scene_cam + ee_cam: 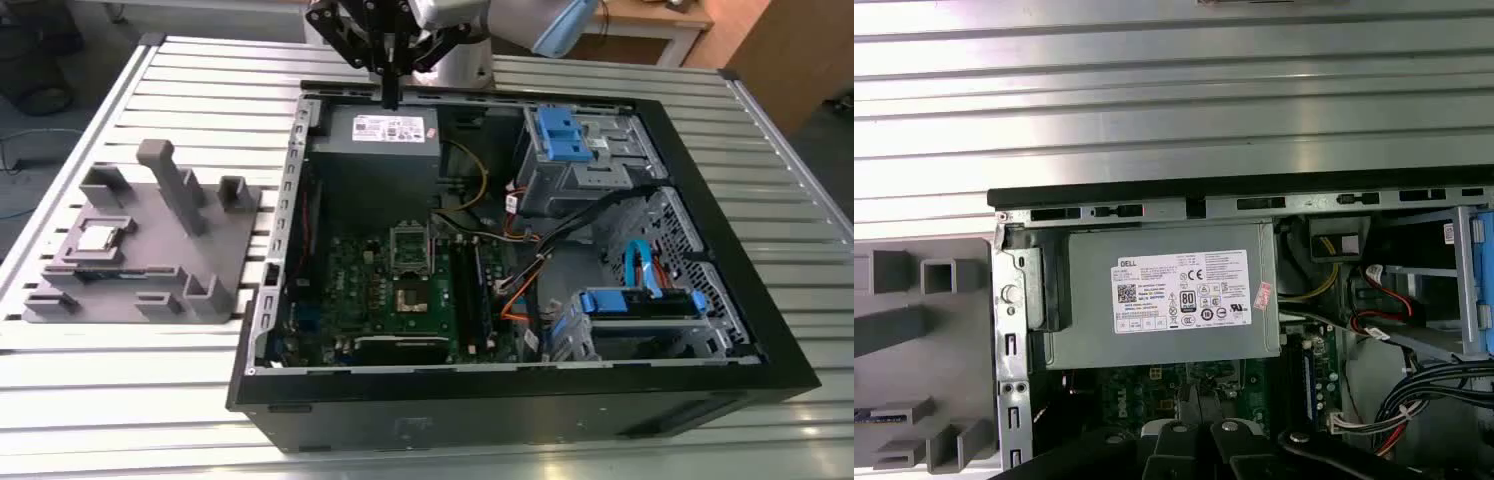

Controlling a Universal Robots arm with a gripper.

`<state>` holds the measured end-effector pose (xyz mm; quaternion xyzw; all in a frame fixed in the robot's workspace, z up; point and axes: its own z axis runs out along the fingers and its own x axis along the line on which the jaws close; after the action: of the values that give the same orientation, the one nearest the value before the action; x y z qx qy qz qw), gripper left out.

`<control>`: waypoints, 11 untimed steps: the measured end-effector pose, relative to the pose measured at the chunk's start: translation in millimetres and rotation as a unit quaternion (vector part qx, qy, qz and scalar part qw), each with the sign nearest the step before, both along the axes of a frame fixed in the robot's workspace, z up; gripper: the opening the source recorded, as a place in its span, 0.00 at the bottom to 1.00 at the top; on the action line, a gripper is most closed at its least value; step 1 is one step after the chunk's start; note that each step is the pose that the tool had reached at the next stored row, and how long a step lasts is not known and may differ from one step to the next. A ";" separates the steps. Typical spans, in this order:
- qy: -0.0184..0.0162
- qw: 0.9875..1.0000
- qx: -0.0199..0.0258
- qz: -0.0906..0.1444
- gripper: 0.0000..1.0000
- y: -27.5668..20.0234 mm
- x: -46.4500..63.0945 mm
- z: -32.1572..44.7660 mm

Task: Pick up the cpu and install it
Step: 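Reach for the cpu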

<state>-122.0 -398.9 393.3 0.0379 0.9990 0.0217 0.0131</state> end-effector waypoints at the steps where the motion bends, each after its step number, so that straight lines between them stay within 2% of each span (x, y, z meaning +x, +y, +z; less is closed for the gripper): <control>1: 0.000 1.000 0.000 0.000 0.11 0.0 0.0 0.0; 11: 0.000 1.000 0.000 0.000 0.11 0.0 -0.4 0.0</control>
<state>-122.4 -398.9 393.3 0.0379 0.9990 0.0217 0.0131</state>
